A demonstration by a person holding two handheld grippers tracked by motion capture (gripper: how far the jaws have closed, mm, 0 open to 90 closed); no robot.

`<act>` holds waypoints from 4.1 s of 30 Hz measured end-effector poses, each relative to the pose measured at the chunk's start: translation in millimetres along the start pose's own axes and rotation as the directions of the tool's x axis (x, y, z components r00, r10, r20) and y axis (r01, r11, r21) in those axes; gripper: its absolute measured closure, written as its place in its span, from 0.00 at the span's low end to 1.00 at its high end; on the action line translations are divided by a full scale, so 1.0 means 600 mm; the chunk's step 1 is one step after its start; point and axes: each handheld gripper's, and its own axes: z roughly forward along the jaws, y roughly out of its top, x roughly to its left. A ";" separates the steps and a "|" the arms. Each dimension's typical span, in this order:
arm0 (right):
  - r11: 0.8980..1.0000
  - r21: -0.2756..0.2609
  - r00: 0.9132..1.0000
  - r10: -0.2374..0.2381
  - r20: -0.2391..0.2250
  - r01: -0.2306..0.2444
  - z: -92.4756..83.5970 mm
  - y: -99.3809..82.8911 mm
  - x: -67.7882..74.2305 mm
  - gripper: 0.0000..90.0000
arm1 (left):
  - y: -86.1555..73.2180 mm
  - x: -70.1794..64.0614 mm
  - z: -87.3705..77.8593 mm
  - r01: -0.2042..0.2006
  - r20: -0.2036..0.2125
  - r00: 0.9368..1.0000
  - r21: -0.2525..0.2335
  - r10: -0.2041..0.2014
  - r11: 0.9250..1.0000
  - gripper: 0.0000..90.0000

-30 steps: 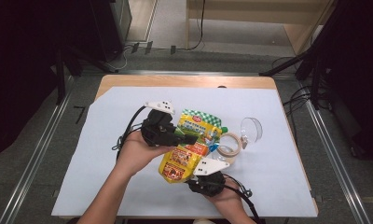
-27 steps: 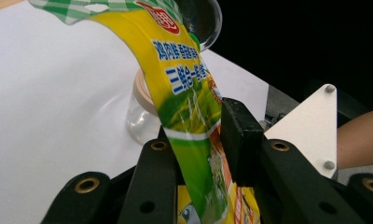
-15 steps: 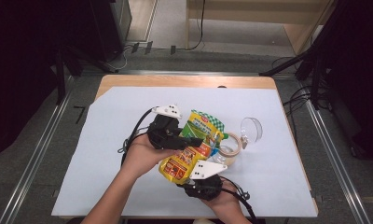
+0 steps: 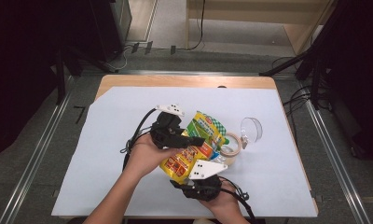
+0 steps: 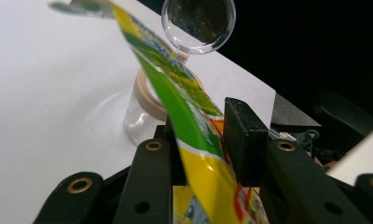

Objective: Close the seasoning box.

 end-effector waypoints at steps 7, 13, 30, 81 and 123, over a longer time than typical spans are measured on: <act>1.000 0.004 1.000 -0.029 0.000 0.029 -0.002 0.020 0.007 0.70 | 0.012 0.010 0.009 0.031 0.033 0.999 0.006 -0.031 1.000 0.77; 1.000 0.012 1.000 -0.024 0.005 0.024 -0.011 0.042 -0.011 0.70 | 0.042 0.014 0.010 0.056 0.021 0.998 0.014 -0.057 0.998 0.75; 1.000 -0.007 1.000 -0.030 -0.011 0.030 -0.004 0.025 -0.002 0.70 | 0.038 0.019 0.026 0.083 0.015 0.996 0.089 -0.085 0.993 0.76; 0.997 -0.058 0.998 0.057 0.034 -0.055 -0.012 0.030 -0.013 0.71 | 0.048 -0.002 0.015 0.108 -0.047 0.993 0.074 -0.105 0.991 0.63; 0.998 -0.047 0.999 0.050 -0.003 -0.050 0.009 0.059 -0.031 0.75 | 0.069 0.008 0.004 0.056 -0.064 0.996 0.007 -0.056 0.998 0.83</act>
